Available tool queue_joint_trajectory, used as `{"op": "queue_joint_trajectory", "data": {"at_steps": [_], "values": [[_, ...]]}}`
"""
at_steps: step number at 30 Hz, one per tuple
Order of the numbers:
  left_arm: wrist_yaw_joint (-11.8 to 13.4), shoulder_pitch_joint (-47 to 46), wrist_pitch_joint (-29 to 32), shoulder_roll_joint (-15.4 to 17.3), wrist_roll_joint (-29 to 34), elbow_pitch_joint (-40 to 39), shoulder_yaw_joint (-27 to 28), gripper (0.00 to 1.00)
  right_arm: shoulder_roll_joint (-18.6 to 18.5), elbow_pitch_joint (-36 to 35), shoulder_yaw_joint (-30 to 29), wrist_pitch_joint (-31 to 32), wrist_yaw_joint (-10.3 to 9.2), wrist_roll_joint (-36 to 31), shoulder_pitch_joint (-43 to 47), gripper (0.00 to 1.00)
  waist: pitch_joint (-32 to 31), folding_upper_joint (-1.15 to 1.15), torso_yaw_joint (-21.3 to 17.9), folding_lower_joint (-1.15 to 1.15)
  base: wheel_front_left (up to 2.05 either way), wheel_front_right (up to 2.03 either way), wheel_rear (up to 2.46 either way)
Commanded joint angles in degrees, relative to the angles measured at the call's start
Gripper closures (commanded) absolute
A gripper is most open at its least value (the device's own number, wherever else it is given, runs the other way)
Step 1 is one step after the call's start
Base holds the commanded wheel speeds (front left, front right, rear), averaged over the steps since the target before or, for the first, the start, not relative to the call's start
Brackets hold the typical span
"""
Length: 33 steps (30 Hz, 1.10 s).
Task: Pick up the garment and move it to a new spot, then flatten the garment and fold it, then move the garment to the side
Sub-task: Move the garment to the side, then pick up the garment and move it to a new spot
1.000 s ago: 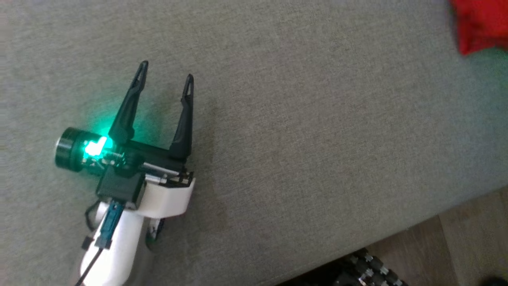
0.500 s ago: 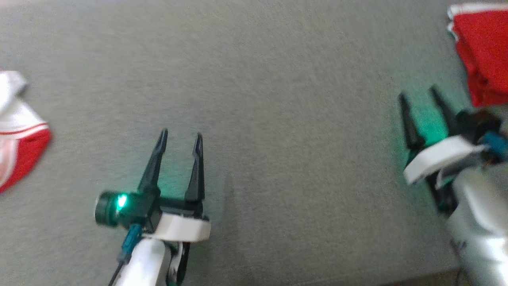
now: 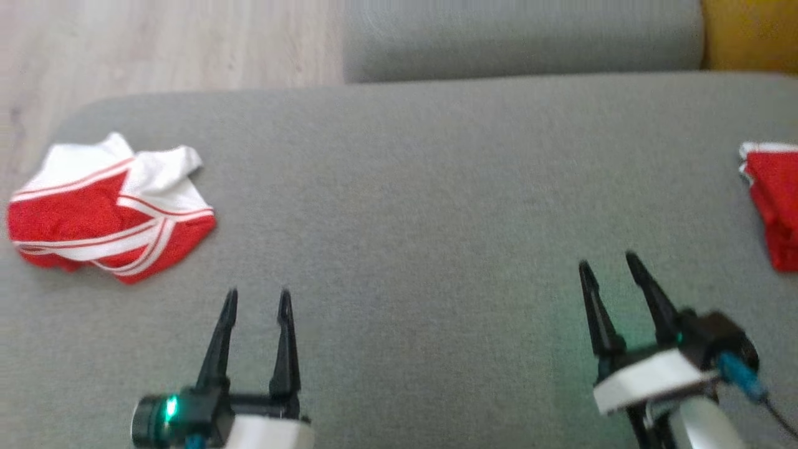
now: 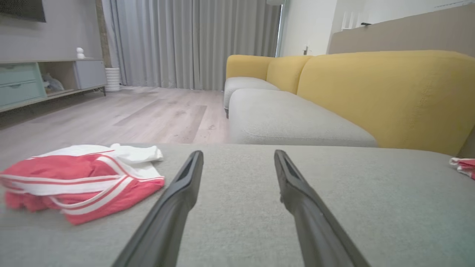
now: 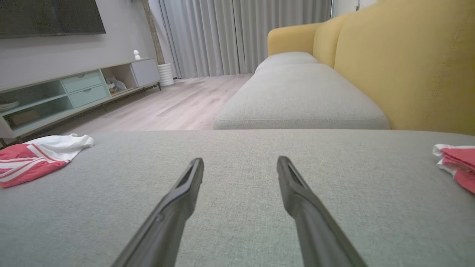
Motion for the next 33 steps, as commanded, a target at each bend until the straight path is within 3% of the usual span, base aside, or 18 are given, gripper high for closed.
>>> {"op": "queue_joint_trajectory", "data": {"at_steps": [1,10,33], "values": [[0.4,0.2,-0.1,-0.2,1.2,-2.4,2.1,0.0,0.7,-3.3,-0.4,-0.6,-0.04,-1.9,1.4,0.0,-3.3,0.0,1.9,0.02,0.0,0.0,0.0],[1.0,4.1,-0.1,-0.2,1.7,-3.4,3.4,0.0,3.7,-8.2,-4.2,-0.6,-0.04,-4.7,7.9,0.0,-5.6,0.0,1.8,0.02,0.0,0.0,0.0],[1.2,4.8,-0.1,-0.2,1.9,-2.7,3.2,0.0,4.6,-9.1,-4.9,-0.6,-0.04,-6.2,9.0,0.0,-6.4,0.0,1.4,0.02,0.0,0.0,0.0]]}}
